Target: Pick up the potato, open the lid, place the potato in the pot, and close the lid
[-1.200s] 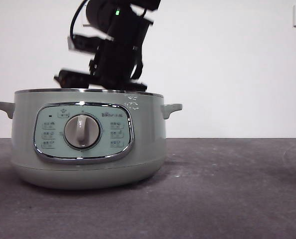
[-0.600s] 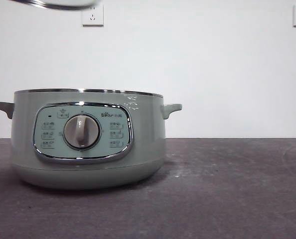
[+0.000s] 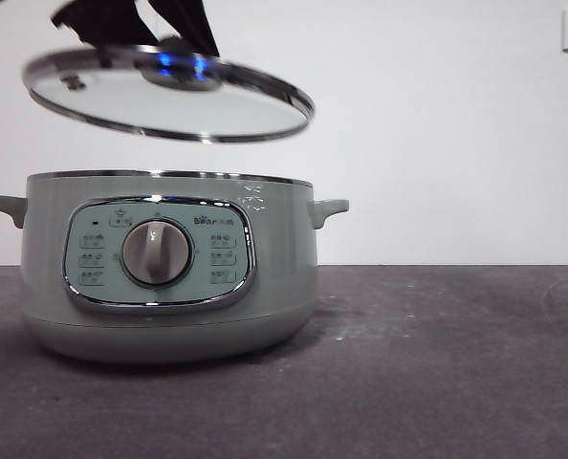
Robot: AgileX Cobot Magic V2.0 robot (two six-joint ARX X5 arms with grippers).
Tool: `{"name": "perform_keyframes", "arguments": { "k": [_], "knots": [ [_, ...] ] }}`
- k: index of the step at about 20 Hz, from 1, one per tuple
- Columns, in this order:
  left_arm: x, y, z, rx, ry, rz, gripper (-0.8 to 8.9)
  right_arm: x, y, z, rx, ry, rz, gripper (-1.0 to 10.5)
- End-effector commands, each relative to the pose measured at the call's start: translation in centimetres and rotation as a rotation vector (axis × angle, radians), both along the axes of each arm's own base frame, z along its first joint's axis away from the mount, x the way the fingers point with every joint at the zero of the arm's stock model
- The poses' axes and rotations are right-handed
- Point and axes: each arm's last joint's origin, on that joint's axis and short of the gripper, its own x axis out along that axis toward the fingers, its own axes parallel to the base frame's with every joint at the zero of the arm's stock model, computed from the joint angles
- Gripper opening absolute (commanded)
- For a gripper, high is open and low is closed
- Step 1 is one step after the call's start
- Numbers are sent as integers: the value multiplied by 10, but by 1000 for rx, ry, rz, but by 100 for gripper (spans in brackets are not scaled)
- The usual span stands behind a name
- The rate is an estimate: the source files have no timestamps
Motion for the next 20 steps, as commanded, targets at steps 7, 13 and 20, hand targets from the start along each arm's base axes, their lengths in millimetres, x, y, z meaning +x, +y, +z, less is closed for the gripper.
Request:
{"name": "perform_keyframes", "arguments": {
  "k": [7,13,20],
  "knots": [
    [14,-10,-9,6,14,83,-8,0,-2,-1,-12,7,-34,532],
    [12,-11,-16,-1,39,89,-9,1,-3,-1,-11,7,-38,532],
    [10,-11,-37,25,83,118,-9,1,-3,-1,-11,7,-38,531]
  ]
}}
